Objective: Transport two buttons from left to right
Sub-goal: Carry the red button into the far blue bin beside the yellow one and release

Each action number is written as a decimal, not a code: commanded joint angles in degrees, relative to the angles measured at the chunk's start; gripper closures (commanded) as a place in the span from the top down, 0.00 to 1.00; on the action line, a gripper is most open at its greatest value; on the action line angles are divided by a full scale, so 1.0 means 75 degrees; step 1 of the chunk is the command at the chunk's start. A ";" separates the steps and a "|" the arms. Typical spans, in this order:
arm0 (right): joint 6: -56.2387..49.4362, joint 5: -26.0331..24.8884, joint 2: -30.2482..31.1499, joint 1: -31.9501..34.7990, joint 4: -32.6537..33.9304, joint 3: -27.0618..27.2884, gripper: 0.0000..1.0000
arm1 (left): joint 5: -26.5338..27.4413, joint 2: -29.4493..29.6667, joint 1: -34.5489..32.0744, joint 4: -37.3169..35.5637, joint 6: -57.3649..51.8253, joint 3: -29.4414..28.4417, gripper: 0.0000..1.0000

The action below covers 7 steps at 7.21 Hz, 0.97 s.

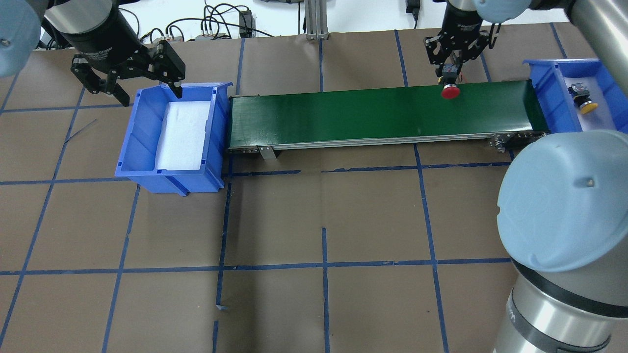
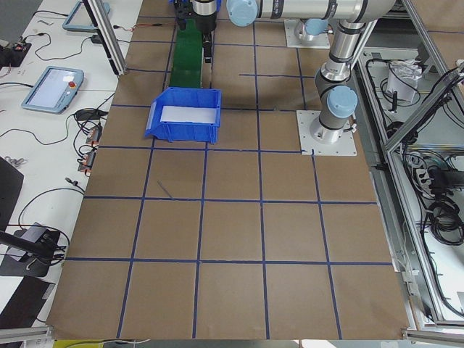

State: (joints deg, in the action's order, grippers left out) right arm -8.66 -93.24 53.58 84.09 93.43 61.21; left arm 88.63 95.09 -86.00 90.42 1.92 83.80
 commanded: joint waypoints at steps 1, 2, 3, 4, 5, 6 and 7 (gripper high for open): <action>-0.1765 -0.0060 0.0074 -0.1186 -0.0434 -0.0544 0.08 | -0.0016 0.0059 -0.0006 -0.0043 0.0001 -0.0040 1.00; -0.2459 -0.0118 0.0098 -0.1795 -0.0469 -0.0672 0.08 | -0.0028 0.0025 -0.0006 -0.0079 -0.0022 -0.0006 1.00; -0.3220 -0.0142 0.0098 -0.2277 -0.0388 -0.0697 0.08 | -0.0028 0.0001 -0.0006 -0.0079 -0.0022 0.0029 1.00; -0.3668 -0.0131 -0.0018 -0.2641 -0.0306 -0.0651 0.08 | -0.0028 0.0001 -0.0006 -0.0091 -0.0034 0.0030 1.00; -0.3940 -0.0119 -0.0379 -0.2773 0.0159 -0.0604 0.08 | -0.0039 -0.0010 -0.0006 -0.0091 -0.0034 0.0053 1.00; -0.3966 -0.0049 -0.0638 -0.2902 0.0210 -0.0592 0.08 | -0.0039 -0.0022 -0.0006 -0.0149 -0.0010 0.0088 1.00; -0.4117 -0.0049 -0.0733 -0.2961 0.0199 -0.0568 0.08 | -0.0039 -0.0022 -0.0006 -0.0172 -0.0010 0.0100 1.00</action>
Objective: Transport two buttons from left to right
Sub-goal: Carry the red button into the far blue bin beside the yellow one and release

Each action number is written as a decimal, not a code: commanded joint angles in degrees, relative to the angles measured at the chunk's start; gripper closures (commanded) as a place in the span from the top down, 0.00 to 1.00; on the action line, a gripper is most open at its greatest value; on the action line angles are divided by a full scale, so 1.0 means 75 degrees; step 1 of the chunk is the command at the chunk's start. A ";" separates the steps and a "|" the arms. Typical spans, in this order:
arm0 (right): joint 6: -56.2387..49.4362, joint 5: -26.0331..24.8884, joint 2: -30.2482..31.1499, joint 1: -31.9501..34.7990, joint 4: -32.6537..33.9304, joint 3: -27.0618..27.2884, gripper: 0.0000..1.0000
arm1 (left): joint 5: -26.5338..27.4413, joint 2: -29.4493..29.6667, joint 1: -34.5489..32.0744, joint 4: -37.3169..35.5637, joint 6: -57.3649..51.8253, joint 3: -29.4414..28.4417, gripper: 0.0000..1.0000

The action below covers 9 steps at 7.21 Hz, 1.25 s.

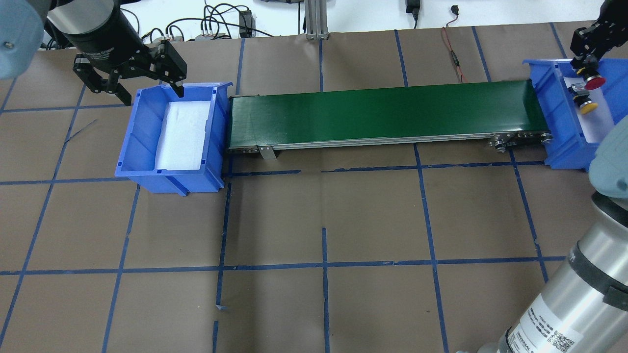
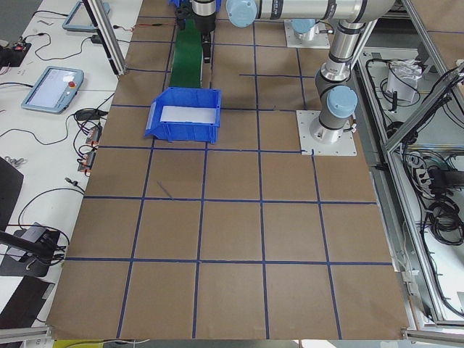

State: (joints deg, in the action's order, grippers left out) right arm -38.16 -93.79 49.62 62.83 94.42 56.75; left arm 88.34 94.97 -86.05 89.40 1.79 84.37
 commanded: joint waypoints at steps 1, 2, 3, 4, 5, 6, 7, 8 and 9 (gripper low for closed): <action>-0.0174 0.0002 -0.0217 -0.0150 -0.0049 0.0167 0.08 | -0.0001 -0.0030 0.0000 -0.0037 0.0019 0.0024 1.00; -0.0243 0.0013 -0.0194 -0.0231 -0.0039 0.0354 0.08 | -0.0013 -0.0030 0.0000 -0.0025 0.0031 0.0035 1.00; -0.0383 -0.0045 -0.0228 -0.0302 0.0089 0.0599 0.08 | -0.0013 -0.0030 0.0000 -0.0025 0.0031 0.0035 1.00; -0.0396 -0.0045 -0.0113 -0.0314 0.0090 0.0741 0.08 | -0.0048 -0.0030 0.0012 -0.0025 0.0043 0.0035 1.00; -0.0419 -0.0045 -0.0077 -0.0372 0.0102 0.0743 0.08 | -0.0071 -0.0030 0.0000 -0.0025 0.0054 0.0024 1.00; -0.0443 -0.0045 -0.0227 -0.0431 0.0102 0.0789 0.08 | -0.0060 -0.0030 0.0000 -0.0025 0.0066 0.0035 1.00; -0.0629 -0.0010 -0.0264 -0.0548 0.0114 0.0789 0.08 | -0.0060 -0.0042 0.0012 -0.0025 0.0078 0.0035 1.00; -0.0642 0.0013 -0.0287 -0.0607 0.0207 0.0778 0.09 | -0.0071 -0.0042 0.0000 -0.0025 0.0078 0.0035 1.00; -0.0584 -0.0033 -0.0299 -0.0561 0.0207 0.0731 0.10 | -0.0060 -0.0019 0.0000 -0.0025 0.0089 0.0035 1.00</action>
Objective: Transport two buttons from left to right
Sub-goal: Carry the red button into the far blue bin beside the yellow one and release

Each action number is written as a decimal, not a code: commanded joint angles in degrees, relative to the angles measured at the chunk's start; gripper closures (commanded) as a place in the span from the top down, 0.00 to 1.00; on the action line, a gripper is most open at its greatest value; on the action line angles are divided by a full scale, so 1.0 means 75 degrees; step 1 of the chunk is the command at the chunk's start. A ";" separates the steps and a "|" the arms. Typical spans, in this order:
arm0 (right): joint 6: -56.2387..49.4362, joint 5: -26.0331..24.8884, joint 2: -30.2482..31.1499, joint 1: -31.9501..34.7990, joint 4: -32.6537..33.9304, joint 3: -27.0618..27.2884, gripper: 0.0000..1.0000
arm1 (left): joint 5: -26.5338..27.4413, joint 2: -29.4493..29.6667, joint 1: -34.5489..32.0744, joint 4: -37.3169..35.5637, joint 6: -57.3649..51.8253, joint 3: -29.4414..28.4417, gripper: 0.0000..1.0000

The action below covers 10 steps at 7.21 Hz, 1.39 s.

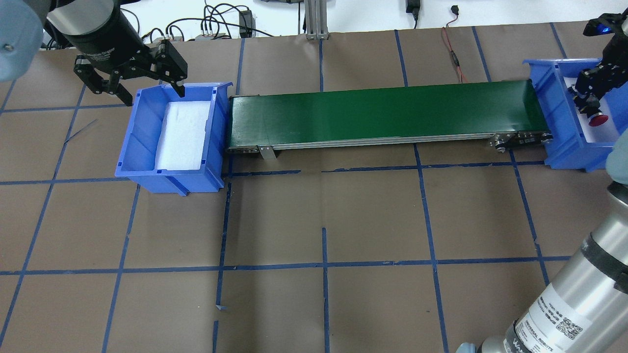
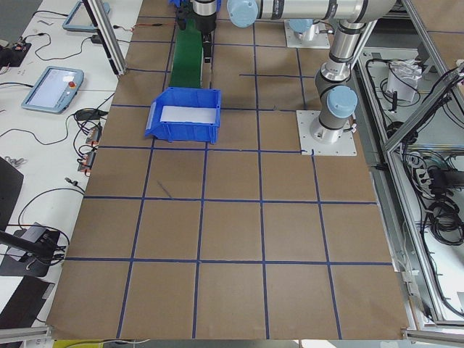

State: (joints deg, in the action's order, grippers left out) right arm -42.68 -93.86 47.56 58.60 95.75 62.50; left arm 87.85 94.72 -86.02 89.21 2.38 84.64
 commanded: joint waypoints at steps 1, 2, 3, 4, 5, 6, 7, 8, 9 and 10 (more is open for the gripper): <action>0.0008 0.0034 -0.0071 0.0014 0.0042 -0.0024 0.10 | 0.0005 0.0039 0.0008 -0.0012 -0.0036 -0.0023 1.00; 0.0077 0.0011 -0.0095 0.0026 0.0042 -0.0013 0.11 | 0.0017 0.0039 0.0008 -0.0012 -0.0013 -0.0012 1.00; 0.0113 0.0034 -0.0142 0.0026 0.0030 -0.0036 0.14 | -0.0018 0.0027 0.0008 -0.0012 0.0010 -0.0012 1.00; 0.0101 0.0057 -0.0258 0.0038 0.0042 -0.0048 0.16 | -0.0018 0.0027 -0.0003 -0.0012 0.0010 -0.0023 1.00; 0.0113 0.0069 -0.0317 0.0084 0.0030 -0.0048 0.35 | 0.0028 0.0015 -0.0015 0.0011 -0.0036 -0.0035 1.00; 0.0113 -0.0012 -0.0086 0.0154 0.0030 -0.0094 0.41 | 0.0029 -0.0019 -0.0015 0.0023 -0.0025 -0.0012 1.00; 0.0183 -0.0024 0.0056 0.0201 0.0019 -0.0071 0.57 | 0.0029 -0.0020 -0.0015 0.0023 -0.0013 -0.0012 1.00; 0.0369 -0.0036 0.0104 0.0260 -0.0016 -0.0083 0.88 | 0.0029 -0.0043 -0.0015 0.0023 -0.0001 0.0012 1.00; 0.0359 -0.0048 0.0185 0.0272 -0.0086 -0.0095 0.92 | 0.0040 -0.0043 -0.0027 0.0023 -0.0001 0.0012 1.00; 0.0359 -0.0048 0.0279 0.0272 -0.0110 -0.0083 0.98 | 0.0052 -0.0032 -0.0004 0.0023 0.0010 0.0000 1.00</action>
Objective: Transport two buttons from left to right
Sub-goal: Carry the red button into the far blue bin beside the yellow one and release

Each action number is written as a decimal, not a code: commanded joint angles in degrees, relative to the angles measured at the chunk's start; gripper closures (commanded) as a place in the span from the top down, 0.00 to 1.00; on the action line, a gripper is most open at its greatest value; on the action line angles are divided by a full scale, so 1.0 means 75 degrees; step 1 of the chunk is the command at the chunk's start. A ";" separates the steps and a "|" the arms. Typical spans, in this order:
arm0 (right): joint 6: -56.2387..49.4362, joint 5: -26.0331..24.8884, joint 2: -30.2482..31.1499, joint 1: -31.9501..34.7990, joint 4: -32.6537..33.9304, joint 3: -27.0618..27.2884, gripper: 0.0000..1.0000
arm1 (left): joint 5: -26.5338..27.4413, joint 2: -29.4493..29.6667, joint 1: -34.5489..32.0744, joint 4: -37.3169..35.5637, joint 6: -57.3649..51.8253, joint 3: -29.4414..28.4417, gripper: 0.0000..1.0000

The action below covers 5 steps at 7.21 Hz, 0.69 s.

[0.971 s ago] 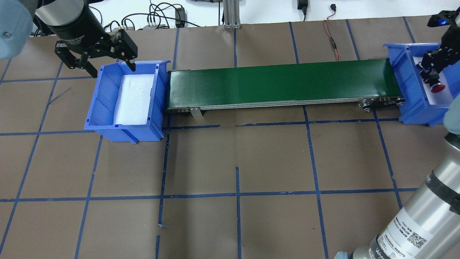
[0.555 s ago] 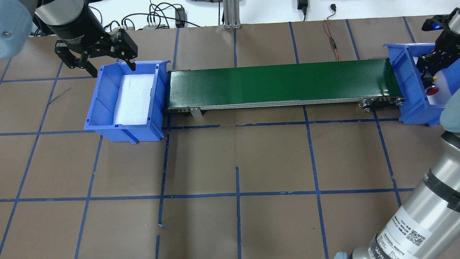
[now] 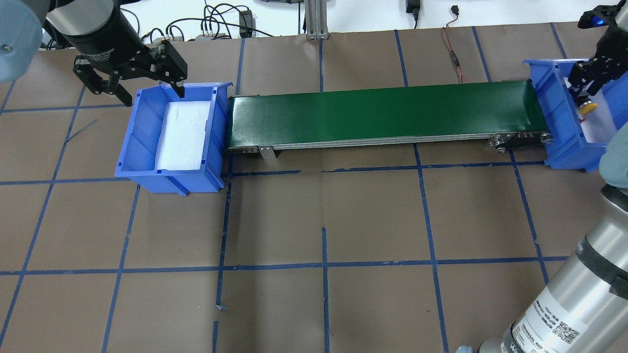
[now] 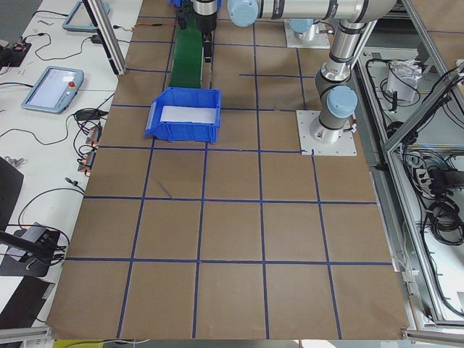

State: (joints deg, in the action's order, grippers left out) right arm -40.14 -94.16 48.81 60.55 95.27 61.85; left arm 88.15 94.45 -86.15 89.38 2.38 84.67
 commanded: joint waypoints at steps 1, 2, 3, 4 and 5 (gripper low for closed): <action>0.0009 -0.0019 0.0287 0.0013 -0.0163 -0.0019 0.99 | 0.0013 0.0016 0.0003 -0.0011 0.0022 -0.0016 1.00; 0.0009 -0.0007 0.0660 0.0036 -0.0350 -0.0020 0.99 | 0.0013 0.0005 0.0002 -0.0011 0.0023 -0.0016 1.00; 0.0032 0.0028 0.1070 0.0292 -0.0815 -0.0008 0.99 | 0.0013 0.0005 0.0002 -0.0011 0.0034 -0.0005 1.00; 0.0113 0.0051 0.1492 0.0782 -0.1354 0.0015 0.99 | 0.0024 -0.0007 0.0014 -0.0011 0.0046 -0.0005 1.00; 0.0509 0.0051 0.1960 0.1448 -0.1580 0.0097 0.99 | 0.0048 -0.0018 0.0014 -0.0011 0.0034 0.0007 1.00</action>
State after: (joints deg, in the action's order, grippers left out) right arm -38.80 -93.87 59.30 66.16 86.49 62.05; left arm 88.35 94.40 -86.08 89.30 2.66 84.65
